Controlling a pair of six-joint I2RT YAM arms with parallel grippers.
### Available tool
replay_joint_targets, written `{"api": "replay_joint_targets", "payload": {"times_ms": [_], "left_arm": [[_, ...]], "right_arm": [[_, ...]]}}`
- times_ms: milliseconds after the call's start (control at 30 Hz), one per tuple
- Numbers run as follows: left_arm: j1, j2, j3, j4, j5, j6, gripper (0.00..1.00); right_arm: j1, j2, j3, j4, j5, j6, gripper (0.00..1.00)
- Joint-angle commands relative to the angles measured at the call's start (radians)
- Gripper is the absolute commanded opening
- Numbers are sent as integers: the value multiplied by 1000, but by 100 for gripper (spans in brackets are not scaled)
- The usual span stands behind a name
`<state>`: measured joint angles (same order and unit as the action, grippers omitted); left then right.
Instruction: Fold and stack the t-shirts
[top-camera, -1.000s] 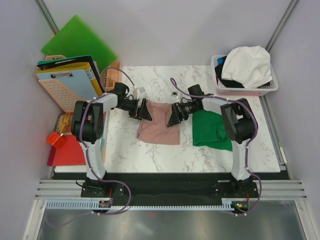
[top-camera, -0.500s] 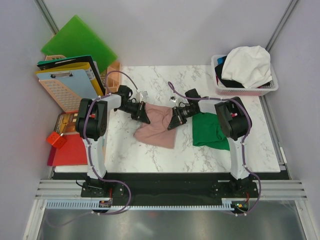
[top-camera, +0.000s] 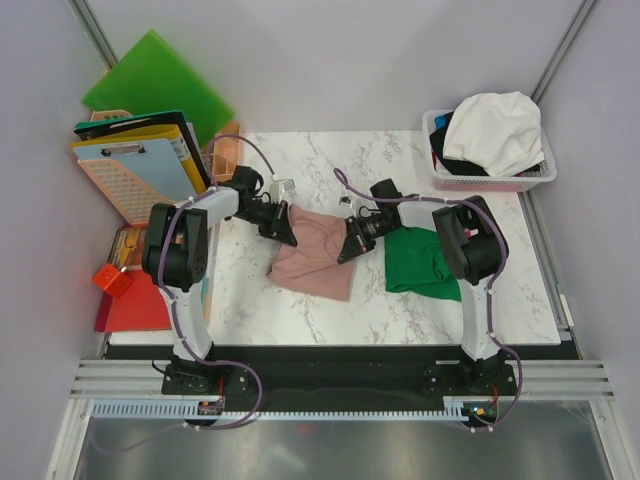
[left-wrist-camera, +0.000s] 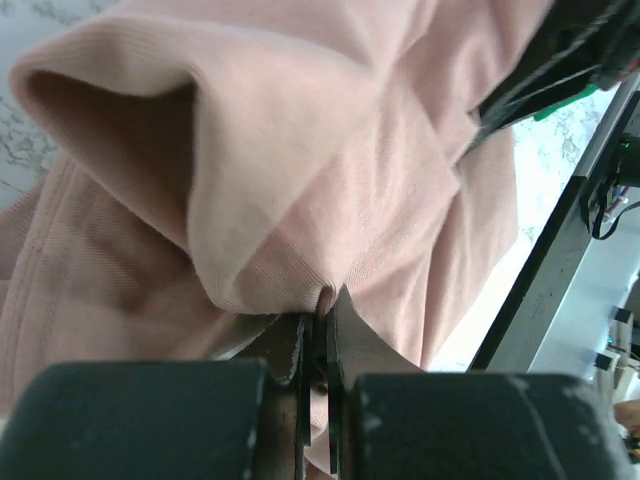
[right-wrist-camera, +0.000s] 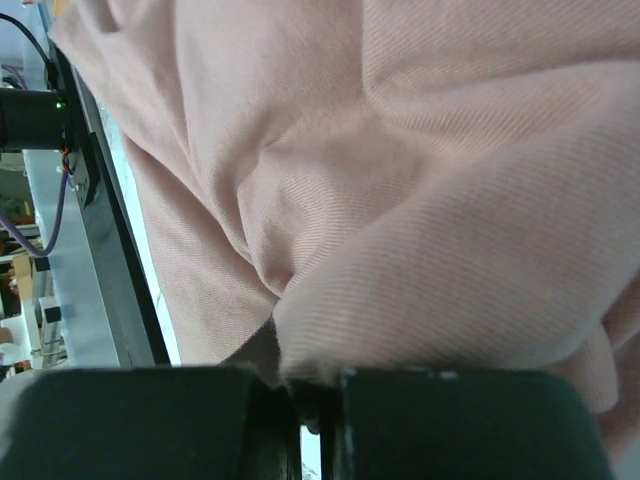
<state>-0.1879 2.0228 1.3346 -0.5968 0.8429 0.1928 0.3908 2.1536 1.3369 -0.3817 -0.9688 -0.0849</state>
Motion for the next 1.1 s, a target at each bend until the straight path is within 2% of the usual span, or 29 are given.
{"api": "replay_joint_targets", "payload": {"times_ms": [0,233,600,833,1067], "left_arm": [[-2,-108,9,-29,-2,56,2],[-2,-226,11,-55,24,54,2],[-2,-243,28,-75,42,56,2],[-2,-225,138,-147,65,102,2],[-2,-272,187,-178,100,94,2]], "right_arm": [[-18,-38,-35,-46,90,-69,0],[-59,-107,-42,-100,91,-113,0],[-95,-164,-45,-160,97,-151,0],[-130,-185,15,-235,97,-185,0],[-190,-250,22,-290,79,-211,0]]}}
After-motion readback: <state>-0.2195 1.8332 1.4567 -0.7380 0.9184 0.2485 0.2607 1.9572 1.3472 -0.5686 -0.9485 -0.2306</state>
